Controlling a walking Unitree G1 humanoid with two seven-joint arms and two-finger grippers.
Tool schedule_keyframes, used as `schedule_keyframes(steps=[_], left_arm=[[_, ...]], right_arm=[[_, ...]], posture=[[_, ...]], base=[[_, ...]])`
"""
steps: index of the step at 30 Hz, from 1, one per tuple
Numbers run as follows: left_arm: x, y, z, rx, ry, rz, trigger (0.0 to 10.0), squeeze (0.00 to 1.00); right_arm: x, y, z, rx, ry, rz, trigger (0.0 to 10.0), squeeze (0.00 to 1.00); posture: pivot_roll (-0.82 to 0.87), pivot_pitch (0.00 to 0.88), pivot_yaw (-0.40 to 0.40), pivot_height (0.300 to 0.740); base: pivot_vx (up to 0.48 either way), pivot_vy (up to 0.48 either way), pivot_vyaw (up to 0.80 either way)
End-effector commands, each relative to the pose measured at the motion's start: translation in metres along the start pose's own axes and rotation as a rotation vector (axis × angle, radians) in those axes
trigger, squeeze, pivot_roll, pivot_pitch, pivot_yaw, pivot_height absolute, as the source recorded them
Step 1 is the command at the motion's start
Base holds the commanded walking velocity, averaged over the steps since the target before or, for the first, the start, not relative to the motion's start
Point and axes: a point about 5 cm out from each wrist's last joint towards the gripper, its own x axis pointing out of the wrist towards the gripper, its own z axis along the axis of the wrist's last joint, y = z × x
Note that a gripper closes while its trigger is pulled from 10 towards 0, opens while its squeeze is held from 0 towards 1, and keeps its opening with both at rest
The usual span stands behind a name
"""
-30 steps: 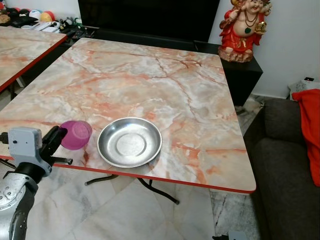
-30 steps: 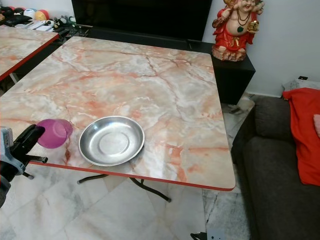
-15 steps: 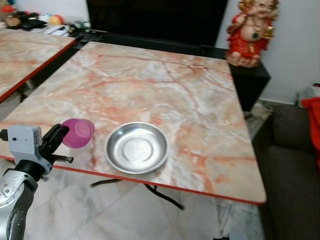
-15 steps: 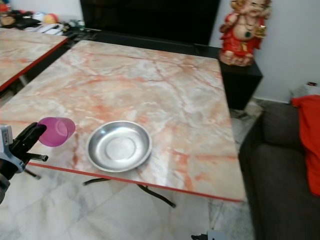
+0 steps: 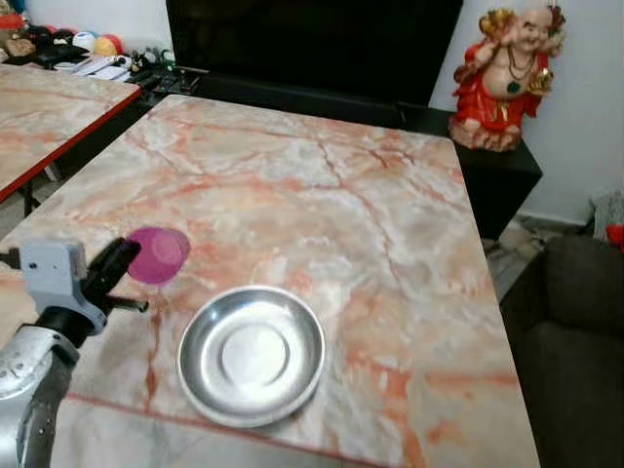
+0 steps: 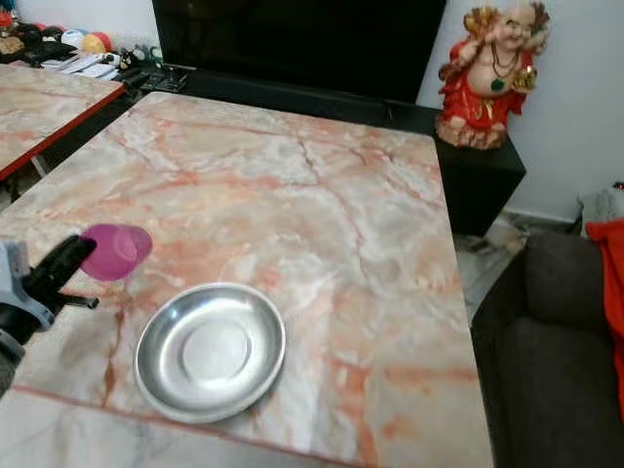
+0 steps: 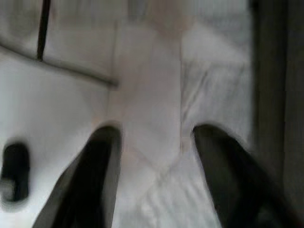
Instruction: Setting the table
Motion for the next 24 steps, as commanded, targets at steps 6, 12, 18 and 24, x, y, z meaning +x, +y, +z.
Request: schedule_keyframes(steps=[6, 12, 18, 24], left_arm=[[0.003, -0.009, 0.016, -0.062, 0.035, -0.183, 10.0, 0.0], [0.011, 0.023, 0.03, 0.012, 0.229, -0.131, 10.0, 0.0], [0.01, 0.034, 0.031, 0.017, 0.375, -0.109, 10.0, 0.0], [0.01, 0.028, 0.028, -0.035, 0.489, -0.188, 10.0, 0.0]], right_arm=[[-0.002, -0.003, -0.009, 0.0, 0.027, -0.006, 10.0, 0.0], [-0.002, -0.002, -0.009, -0.005, 0.03, -0.004, 10.0, 0.0], [-0.003, -0.001, -0.012, -0.01, 0.039, 0.003, 10.0, 0.0], [-0.003, 0.0, -0.013, -0.01, 0.04, 0.005, 10.0, 0.0]], posture=[[0.16, 0.136, -0.081, 0.74], [0.17, 0.131, -0.071, 0.74], [0.18, 0.092, -0.063, 0.74], [0.17, 0.094, -0.048, 0.74]], base=[[0.0, 0.0, 0.0], [0.0, 0.0, 0.0], [0.0, 0.0, 0.0], [0.0, 0.0, 0.0]])
